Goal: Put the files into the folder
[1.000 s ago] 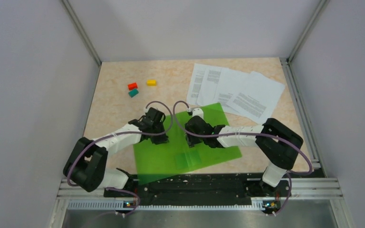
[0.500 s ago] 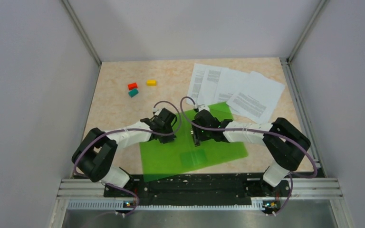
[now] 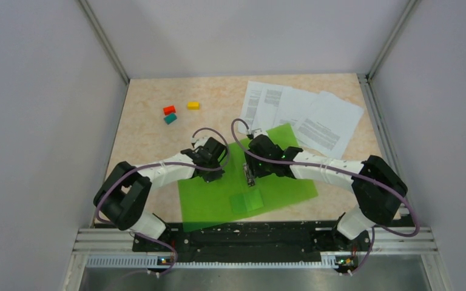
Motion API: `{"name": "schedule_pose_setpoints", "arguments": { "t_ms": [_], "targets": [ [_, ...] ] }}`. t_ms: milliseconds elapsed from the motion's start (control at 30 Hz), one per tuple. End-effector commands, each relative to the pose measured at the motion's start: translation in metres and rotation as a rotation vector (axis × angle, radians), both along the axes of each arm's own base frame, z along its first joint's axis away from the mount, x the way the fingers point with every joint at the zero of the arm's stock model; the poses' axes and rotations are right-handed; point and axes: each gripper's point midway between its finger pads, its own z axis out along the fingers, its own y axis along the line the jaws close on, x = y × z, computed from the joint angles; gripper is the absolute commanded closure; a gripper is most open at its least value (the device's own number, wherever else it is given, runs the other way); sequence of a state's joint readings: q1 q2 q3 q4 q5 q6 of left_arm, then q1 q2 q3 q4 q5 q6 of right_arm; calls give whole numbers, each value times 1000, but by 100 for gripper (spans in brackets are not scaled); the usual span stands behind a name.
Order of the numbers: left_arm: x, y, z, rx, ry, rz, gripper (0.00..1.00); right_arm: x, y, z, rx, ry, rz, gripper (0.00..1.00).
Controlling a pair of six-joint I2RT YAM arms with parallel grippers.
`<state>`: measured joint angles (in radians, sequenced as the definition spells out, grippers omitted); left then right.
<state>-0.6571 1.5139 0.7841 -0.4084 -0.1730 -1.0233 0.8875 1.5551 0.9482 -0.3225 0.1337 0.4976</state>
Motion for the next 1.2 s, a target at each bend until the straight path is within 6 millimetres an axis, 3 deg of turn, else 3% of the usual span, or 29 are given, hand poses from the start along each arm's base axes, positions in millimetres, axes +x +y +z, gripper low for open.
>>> {"name": "schedule_pose_setpoints", "arguments": {
  "t_ms": [0, 167, 267, 633, 867, 1167],
  "targets": [
    [-9, 15, 5, 59, 19, 7, 90, -2, 11, 19, 12, -34, 17, 55],
    [-2, 17, 36, 55, -48, -4, 74, -9, 15, 11, -16, -26, 30, 61],
    [-4, 25, 42, 80, -60, 3, 69, -14, 20, 10, -23, -26, 39, 63],
    [-27, 61, 19, 192, -27, 48, 60, -23, 26, -10, -72, -12, 55, 69],
    [-35, 71, 1, 226, 7, 69, 64, -25, 31, -16, -93, -16, 61, 73],
    [-42, 74, -17, 250, 61, 82, 88, -25, 28, -18, -114, -23, 40, 81]
  ]
}}
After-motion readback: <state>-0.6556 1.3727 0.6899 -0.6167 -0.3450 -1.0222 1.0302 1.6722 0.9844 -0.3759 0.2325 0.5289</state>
